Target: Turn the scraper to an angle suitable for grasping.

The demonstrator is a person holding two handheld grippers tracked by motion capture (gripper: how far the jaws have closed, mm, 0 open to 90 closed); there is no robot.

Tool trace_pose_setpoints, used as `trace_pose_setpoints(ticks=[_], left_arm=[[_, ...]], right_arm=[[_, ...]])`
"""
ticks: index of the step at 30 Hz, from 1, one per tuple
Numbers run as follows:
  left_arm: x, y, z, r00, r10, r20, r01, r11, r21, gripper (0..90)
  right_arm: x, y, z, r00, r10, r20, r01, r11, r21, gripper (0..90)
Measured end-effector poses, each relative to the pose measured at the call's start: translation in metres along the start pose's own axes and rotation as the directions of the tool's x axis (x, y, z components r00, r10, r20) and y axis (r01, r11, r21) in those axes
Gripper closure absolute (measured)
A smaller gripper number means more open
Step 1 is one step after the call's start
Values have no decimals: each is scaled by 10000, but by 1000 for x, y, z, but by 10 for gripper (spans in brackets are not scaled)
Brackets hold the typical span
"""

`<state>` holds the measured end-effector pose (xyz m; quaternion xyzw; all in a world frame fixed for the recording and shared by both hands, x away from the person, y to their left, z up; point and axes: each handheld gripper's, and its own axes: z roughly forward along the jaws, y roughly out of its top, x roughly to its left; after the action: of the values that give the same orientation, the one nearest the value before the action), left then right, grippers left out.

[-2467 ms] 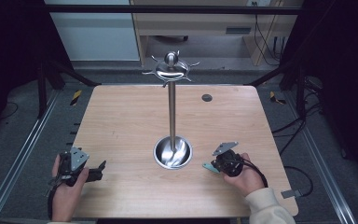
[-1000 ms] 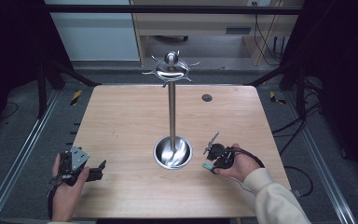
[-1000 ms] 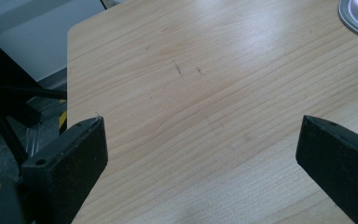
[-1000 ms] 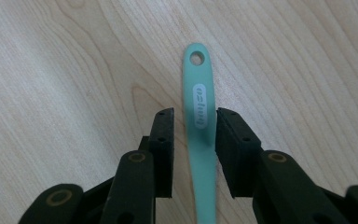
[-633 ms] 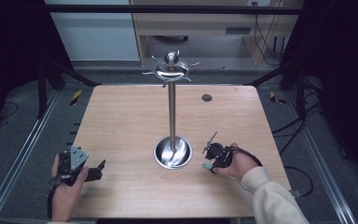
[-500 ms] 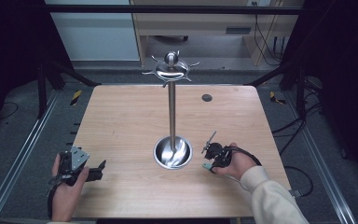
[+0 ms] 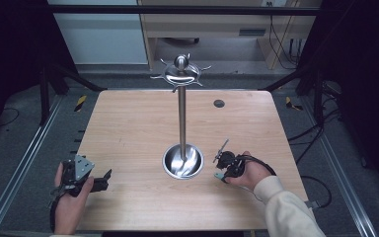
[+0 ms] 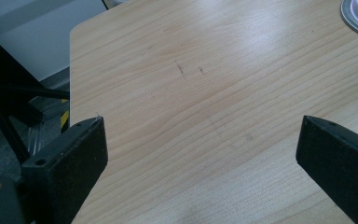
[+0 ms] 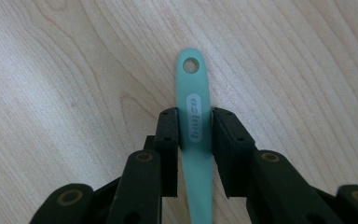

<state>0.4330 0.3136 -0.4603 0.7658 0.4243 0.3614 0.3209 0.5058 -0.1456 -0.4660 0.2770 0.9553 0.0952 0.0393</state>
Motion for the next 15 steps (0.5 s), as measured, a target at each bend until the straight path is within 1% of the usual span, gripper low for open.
trace_pose_setpoints(ticks=[7, 9, 10, 12, 13, 14, 15], left_arm=[[0, 0, 0, 10000, -7, 4, 7, 10000, -18, 18], [0, 0, 0, 10000, 19, 1, -19, 10000, 26, 18], [0, 0, 0, 10000, 11, 2, -11, 10000, 29, 17], [0, 0, 0, 10000, -9, -4, 9, 10000, -13, 17], [0, 0, 0, 10000, -5, 2, 5, 10000, 2, 18], [0, 0, 0, 10000, 15, 11, -16, 10000, 25, 18], [0, 0, 0, 10000, 20, 20, -20, 10000, 28, 18]], right_arm=[[2, -1, 0, 9996, -232, 171, 233, 9997, -25, 741], [3, -1, -1, 9994, -314, 150, 315, 9995, -51, 742], [3, -2, -2, 9996, -228, 168, 230, 9997, -106, 742], [2, -3, -5, 9990, -321, 300, 330, 9990, -297, 742], [2, -4, -8, 9993, -217, 310, 228, 9991, -369, 743], [2, -5, -11, 9992, -17, 391, 32, 9993, -385, 743], [1, -6, -14, 9986, 79, 521, -52, 9986, -518, 743]])
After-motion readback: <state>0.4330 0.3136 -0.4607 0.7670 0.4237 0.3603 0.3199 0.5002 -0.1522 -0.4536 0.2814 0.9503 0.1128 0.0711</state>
